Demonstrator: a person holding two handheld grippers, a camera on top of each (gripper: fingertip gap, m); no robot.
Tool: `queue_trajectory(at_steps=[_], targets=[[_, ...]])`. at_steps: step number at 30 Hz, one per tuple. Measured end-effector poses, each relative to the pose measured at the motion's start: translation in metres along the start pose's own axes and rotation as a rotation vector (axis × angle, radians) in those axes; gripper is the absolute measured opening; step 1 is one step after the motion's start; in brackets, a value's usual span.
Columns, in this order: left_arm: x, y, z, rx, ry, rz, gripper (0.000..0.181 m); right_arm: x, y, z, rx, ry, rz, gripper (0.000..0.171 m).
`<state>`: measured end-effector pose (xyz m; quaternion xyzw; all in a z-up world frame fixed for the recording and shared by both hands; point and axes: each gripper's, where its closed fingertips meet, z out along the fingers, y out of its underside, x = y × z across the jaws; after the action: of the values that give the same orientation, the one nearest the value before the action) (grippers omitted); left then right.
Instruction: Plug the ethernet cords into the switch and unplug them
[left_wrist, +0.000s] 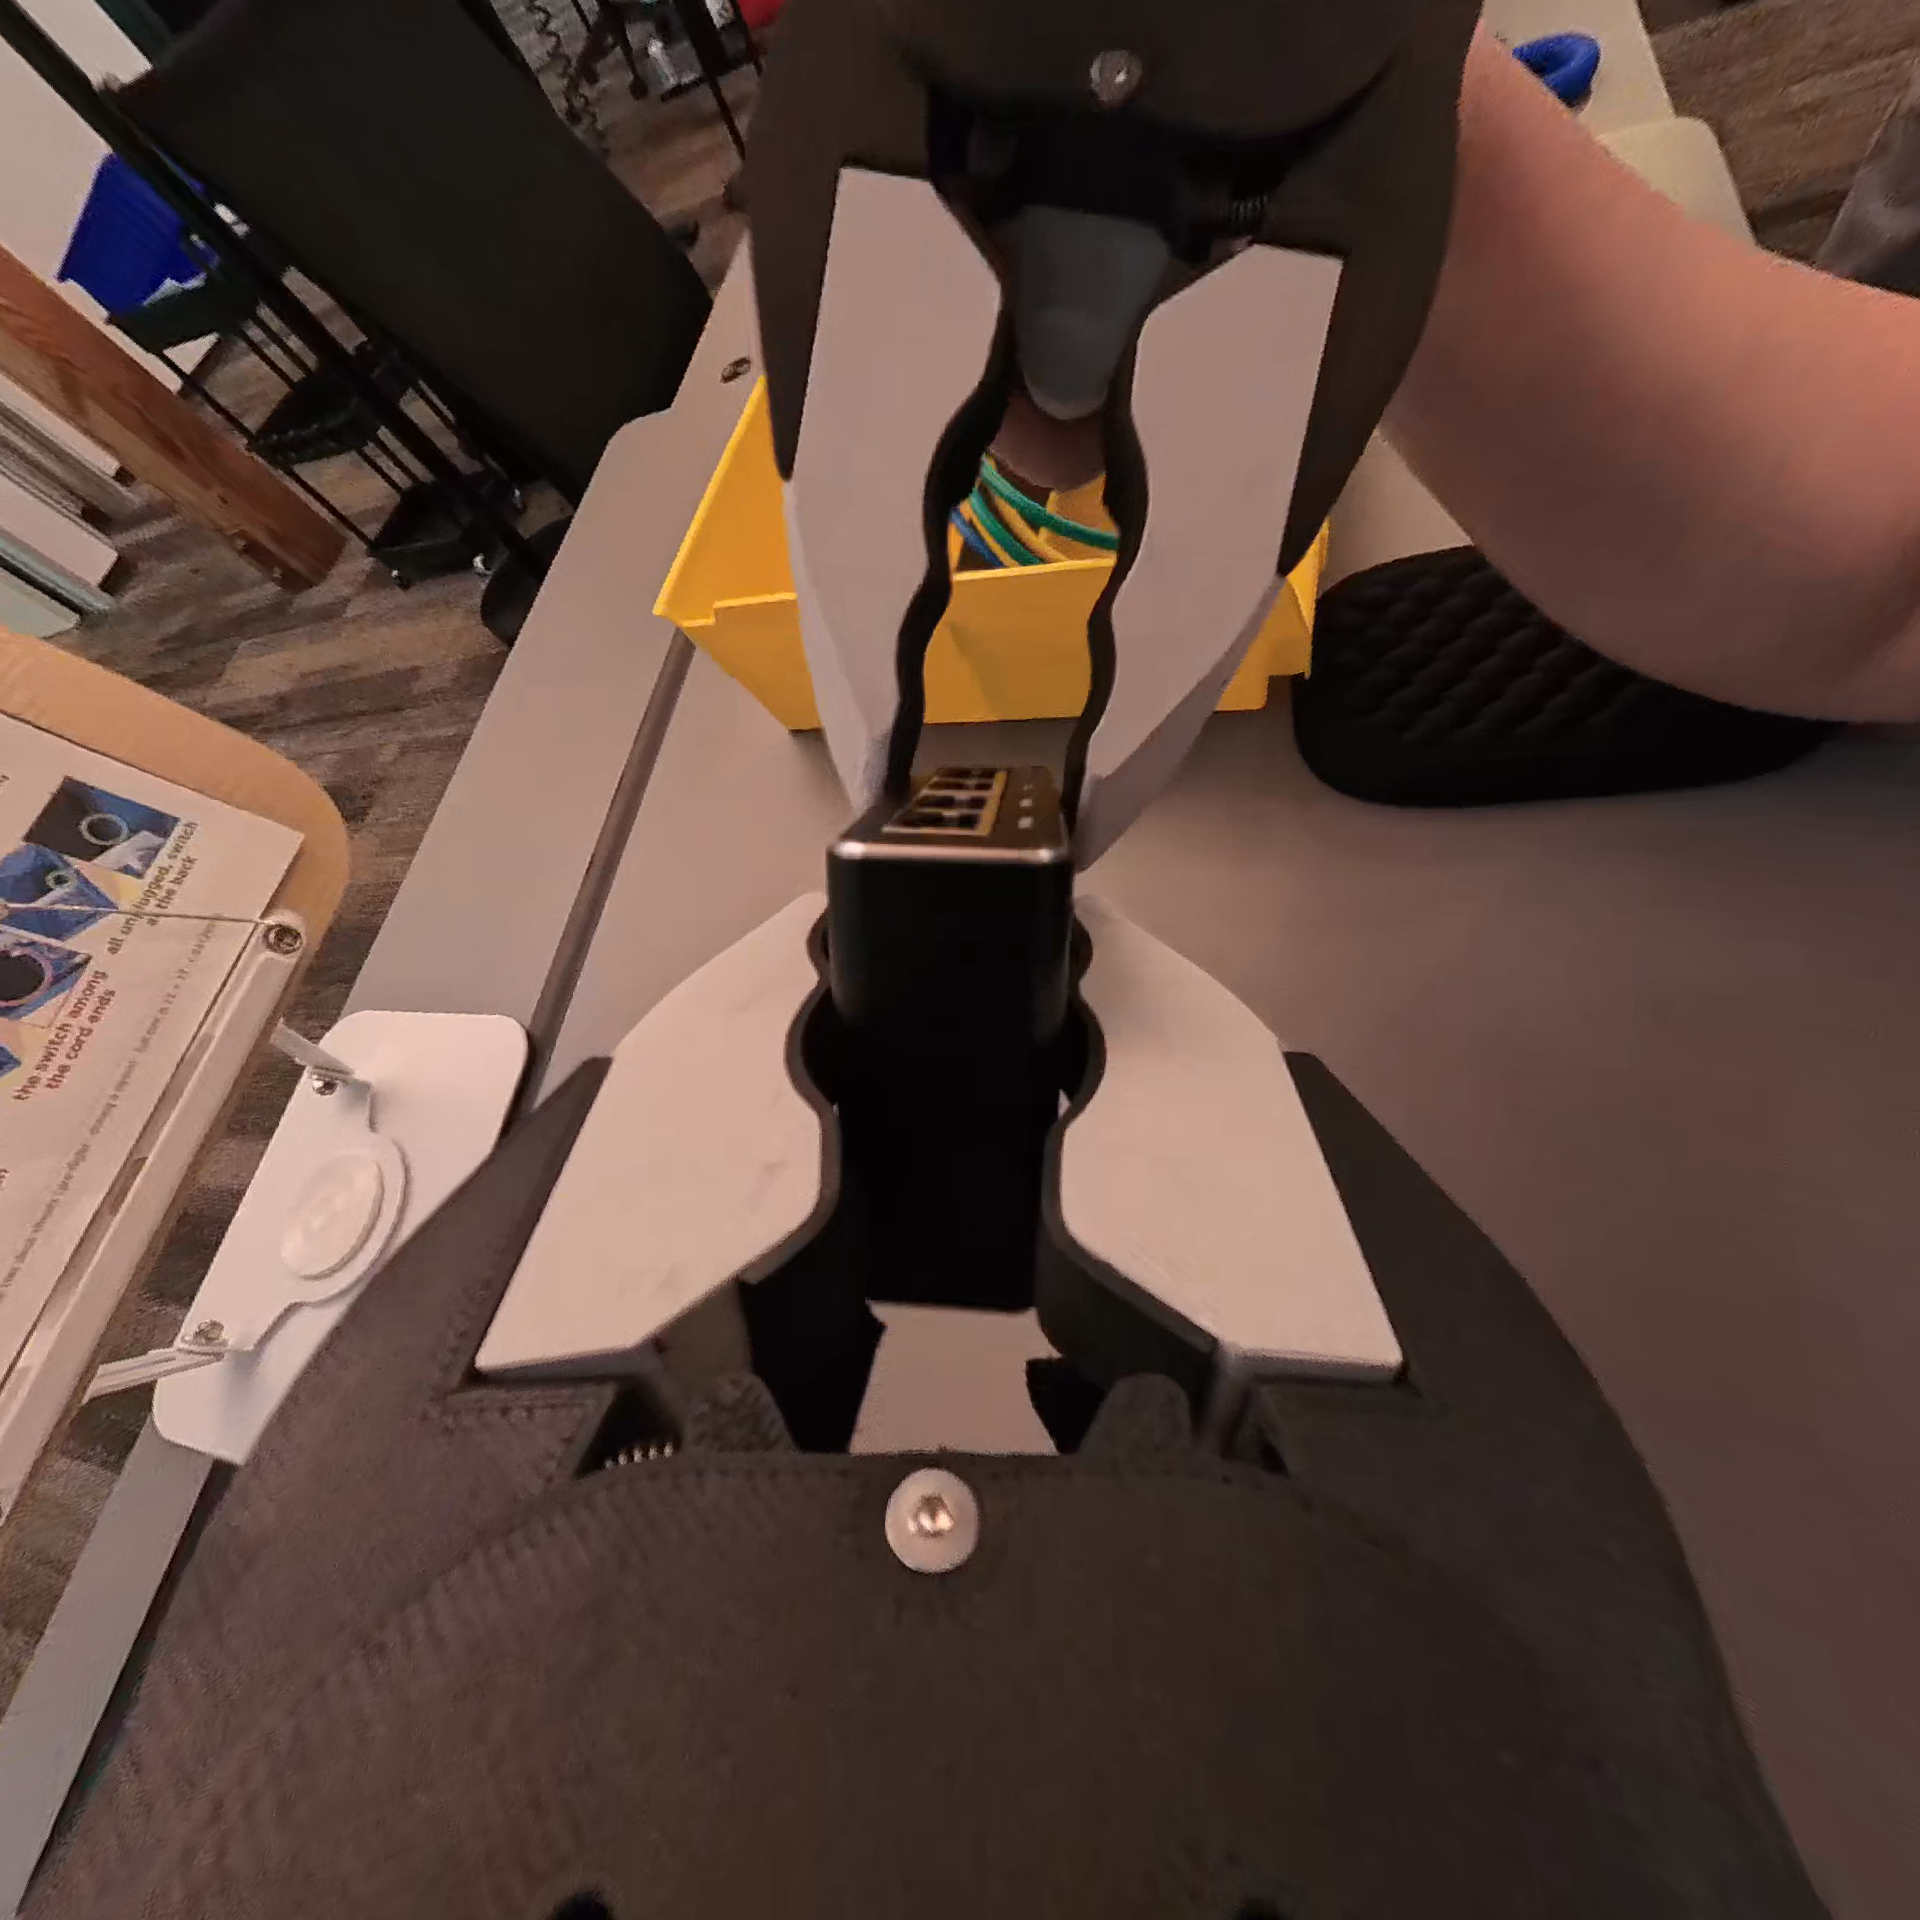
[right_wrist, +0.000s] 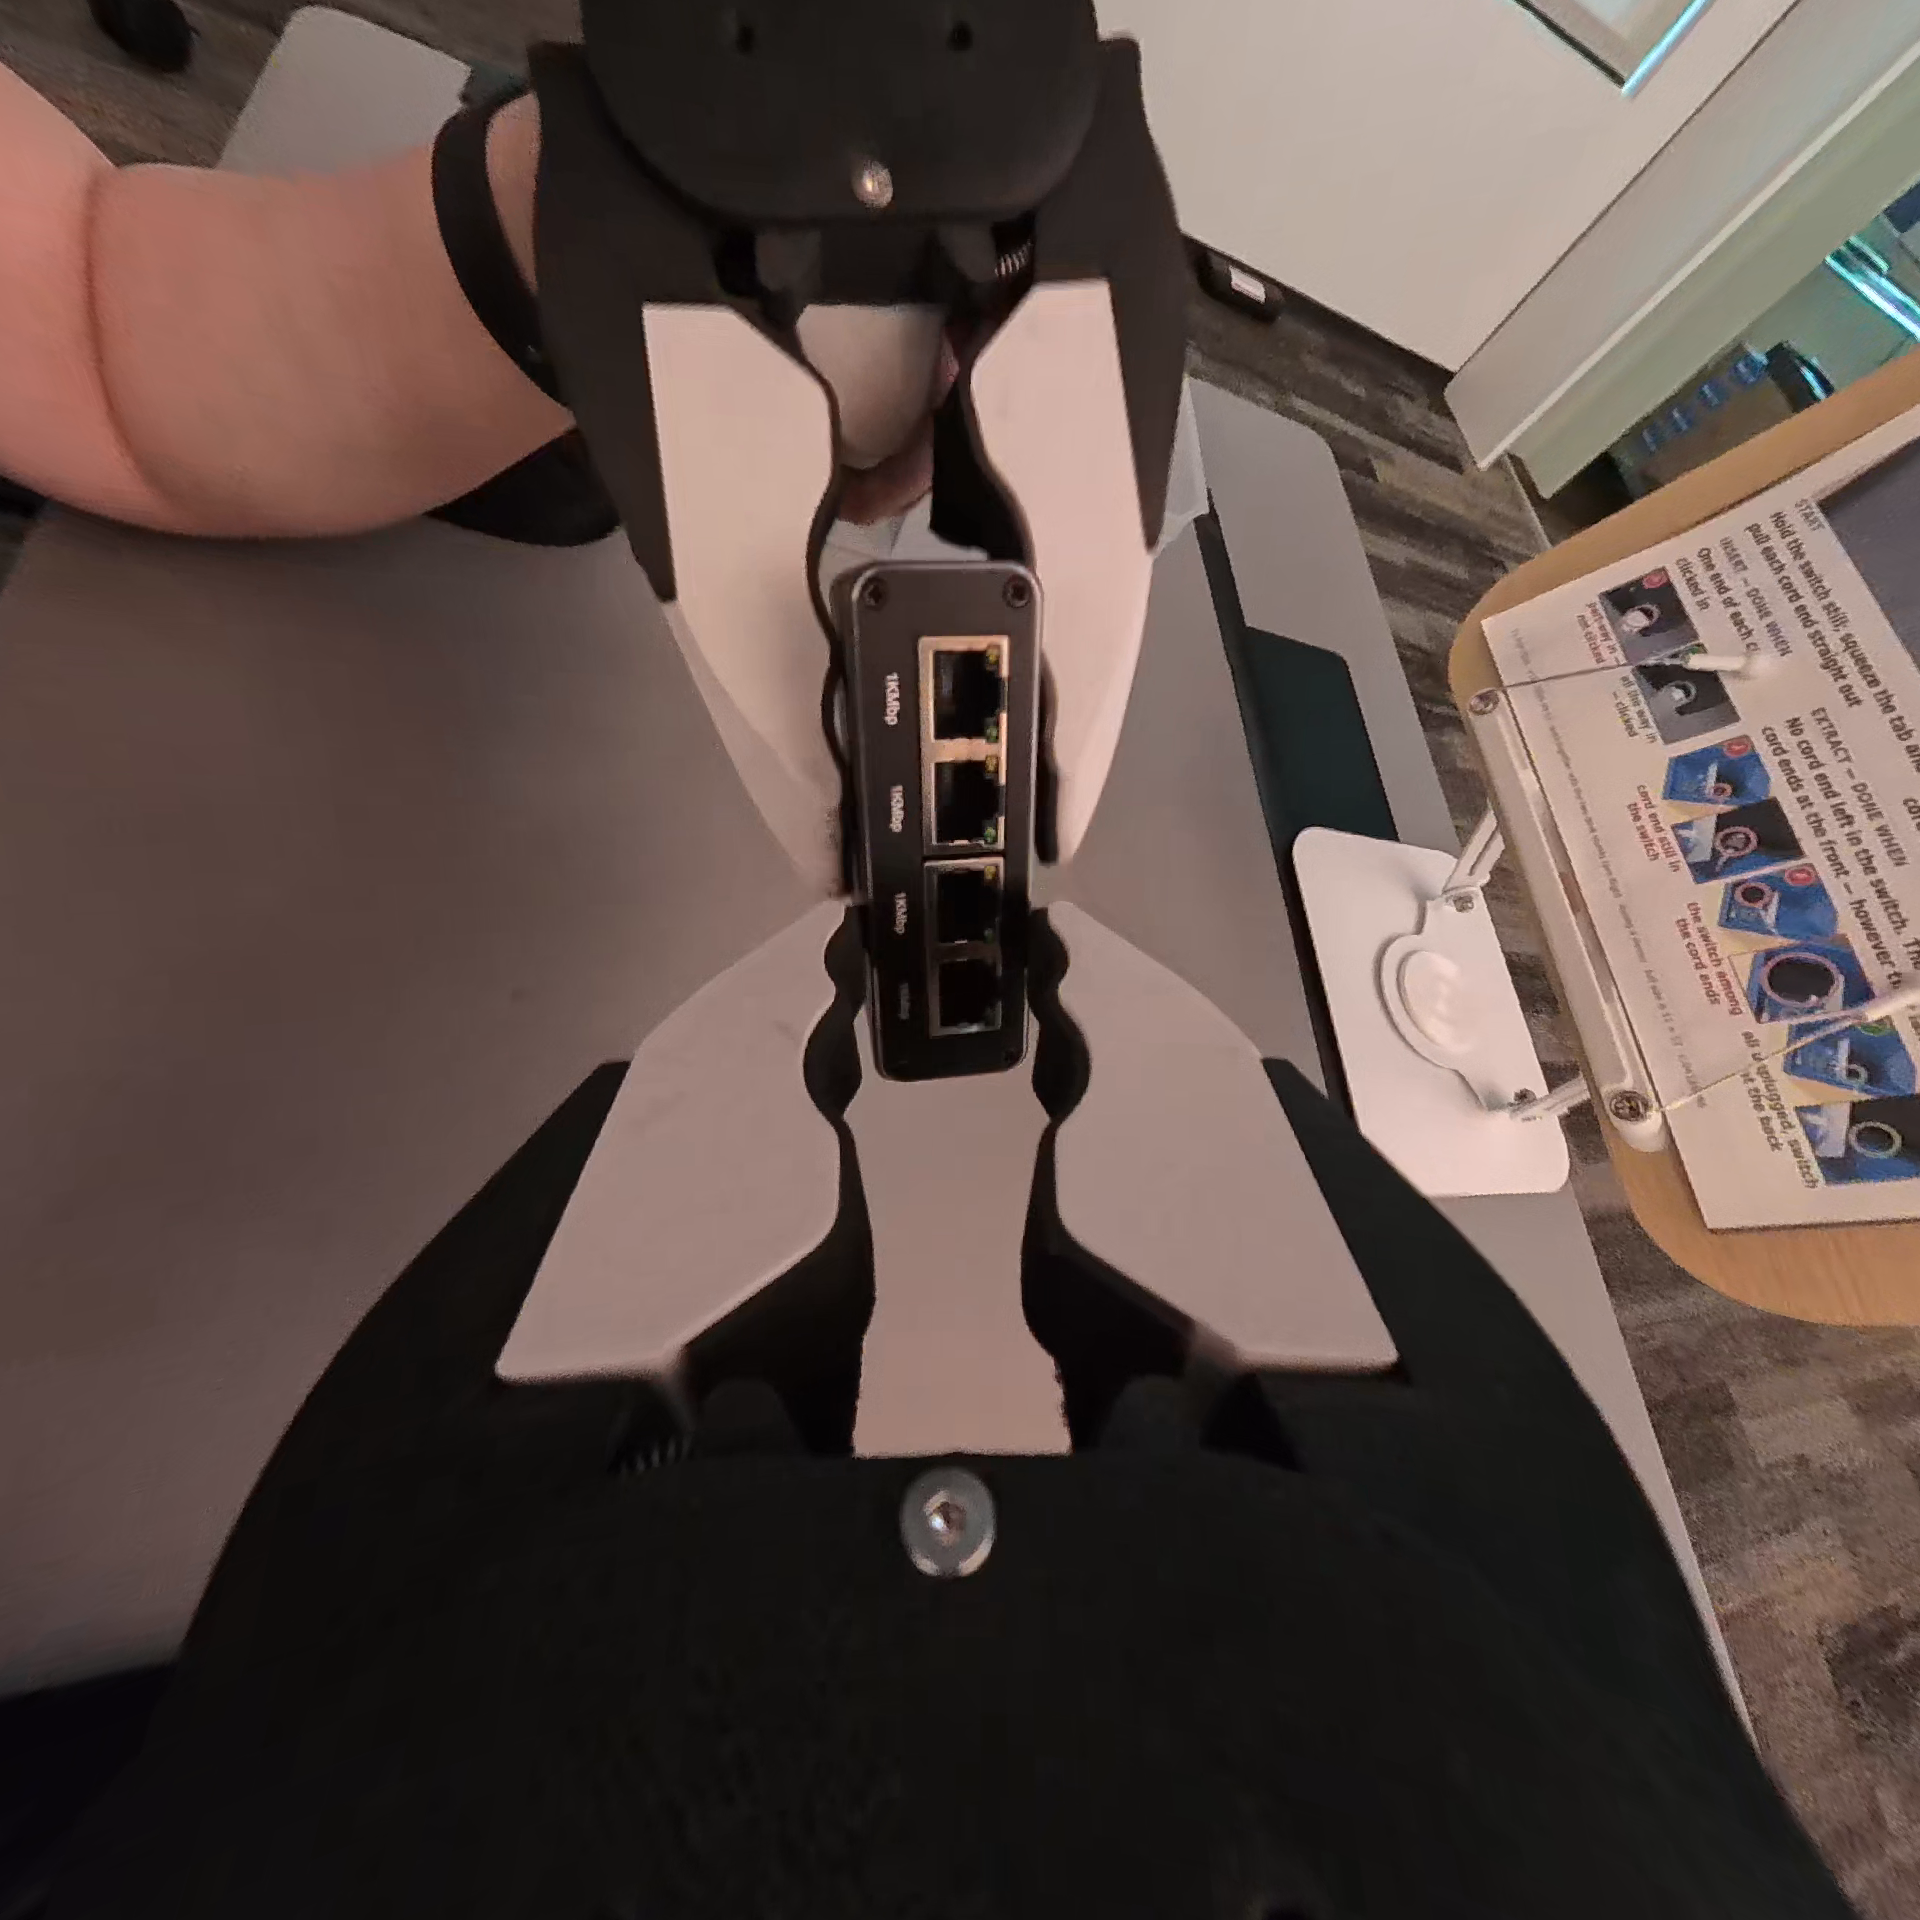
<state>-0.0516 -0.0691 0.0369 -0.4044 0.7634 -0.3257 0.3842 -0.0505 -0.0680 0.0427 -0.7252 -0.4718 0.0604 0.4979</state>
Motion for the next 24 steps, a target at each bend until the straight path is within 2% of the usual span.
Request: queue_trajectory(at_steps=[4, 6, 8, 11, 13, 14, 17, 20, 24], targets=[[0.003, -0.009, -0.003, 0.062, 0.038, -0.015, 0.037, -0.004, 0.005, 0.001, -0.038, -0.008, 0.031, 0.031], [0.007, -0.019, -0.004, 0.114, 0.046, 0.001, 0.036, -0.007, 0.005, 0.011, -0.061, -0.006, 0.004, 0.036], [0.005, -0.018, -0.005, 0.104, 0.027, 0.009, 0.036, -0.005, 0.007, 0.017, -0.099, 0.004, -0.002, 0.032], [-0.006, -0.019, -0.015, 0.127, -0.03, -0.025, 0.038, 0.005, 0.002, 0.002, -0.081, 0.065, -0.039, 0.031], [-0.017, -0.03, -0.033, 0.221, -0.073, -0.065, 0.035, 0.027, 0.016, -0.02, -0.185, 0.187, -0.075, 0.031], [-0.021, -0.032, -0.043, 0.248, -0.084, -0.076, 0.027, 0.04, 0.025, -0.033, -0.247, 0.237, -0.083, 0.031], [-0.035, -0.024, -0.065, 0.252, -0.13, -0.105, 0.027, 0.086, 0.075, -0.088, -0.54, 0.344, -0.063, 0.031], [-0.041, -0.018, -0.074, 0.244, -0.136, -0.14, 0.028, 0.124, 0.14, -0.144, -0.857, 0.362, -0.003, 0.031], [-0.042, -0.017, -0.075, 0.232, -0.142, -0.144, 0.03, 0.132, 0.234, -0.175, -1.141, 0.213, 0.102, 0.031]])
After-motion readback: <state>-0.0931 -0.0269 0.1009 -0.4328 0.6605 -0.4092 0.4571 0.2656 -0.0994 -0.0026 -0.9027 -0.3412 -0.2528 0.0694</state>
